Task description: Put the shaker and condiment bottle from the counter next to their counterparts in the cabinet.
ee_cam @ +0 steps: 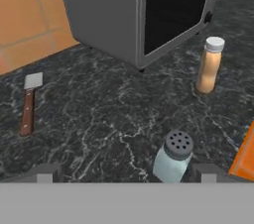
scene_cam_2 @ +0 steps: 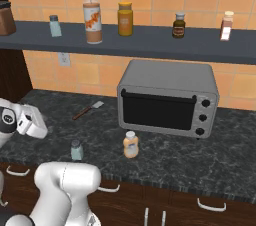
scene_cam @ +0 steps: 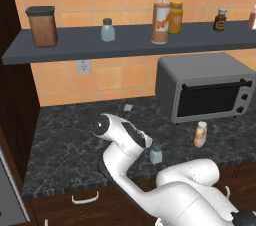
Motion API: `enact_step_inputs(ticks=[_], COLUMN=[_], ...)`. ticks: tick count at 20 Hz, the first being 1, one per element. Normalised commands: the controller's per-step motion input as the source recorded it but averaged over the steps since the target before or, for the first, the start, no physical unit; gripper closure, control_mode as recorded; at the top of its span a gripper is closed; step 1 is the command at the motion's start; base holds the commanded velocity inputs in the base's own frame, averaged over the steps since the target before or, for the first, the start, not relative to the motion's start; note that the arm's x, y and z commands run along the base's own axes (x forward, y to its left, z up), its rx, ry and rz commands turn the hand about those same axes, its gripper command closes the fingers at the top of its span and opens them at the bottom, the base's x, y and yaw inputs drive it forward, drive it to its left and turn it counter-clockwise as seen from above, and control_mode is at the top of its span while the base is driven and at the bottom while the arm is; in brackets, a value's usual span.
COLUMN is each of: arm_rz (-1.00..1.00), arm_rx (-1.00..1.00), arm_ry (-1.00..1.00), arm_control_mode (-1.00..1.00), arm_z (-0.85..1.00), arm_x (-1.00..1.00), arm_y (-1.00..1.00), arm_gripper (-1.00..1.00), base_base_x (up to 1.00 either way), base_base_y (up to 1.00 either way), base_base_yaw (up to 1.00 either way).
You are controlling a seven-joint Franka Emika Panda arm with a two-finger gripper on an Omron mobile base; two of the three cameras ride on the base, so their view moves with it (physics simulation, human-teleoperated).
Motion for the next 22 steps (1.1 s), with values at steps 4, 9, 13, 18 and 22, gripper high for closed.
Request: enact_step_inputs(ticks=[4,9,13,18,22], arm_rz=[-0.26,-0.27,0.0,0.0,0.0], arm_rx=[0.0,0.0,0.0,0.0,0.0], arm_ry=[0.03,0.04,0.0,0.0,-0.01], arm_control_mode=[-1.0,-1.0,-1.0,-1.0,-1.0], arm_z=[-0.07,-0.16,-0.13,-0.15,-0.3], arm_x=[0.0,-0.07,-0.31,-0.18,-0.15], arm_y=[0.12,0.06,-0.2,-0.3,-0.2], arm_gripper=[-1.0,-1.0,-1.0,-1.0,-1.0], base_base_x=[0.0,0.0,0.0,0.0,0.0], base_base_y=[0.0,0.0,0.0,0.0,0.0], base_base_yaw=[0.0,0.0,0.0,0.0,0.0])
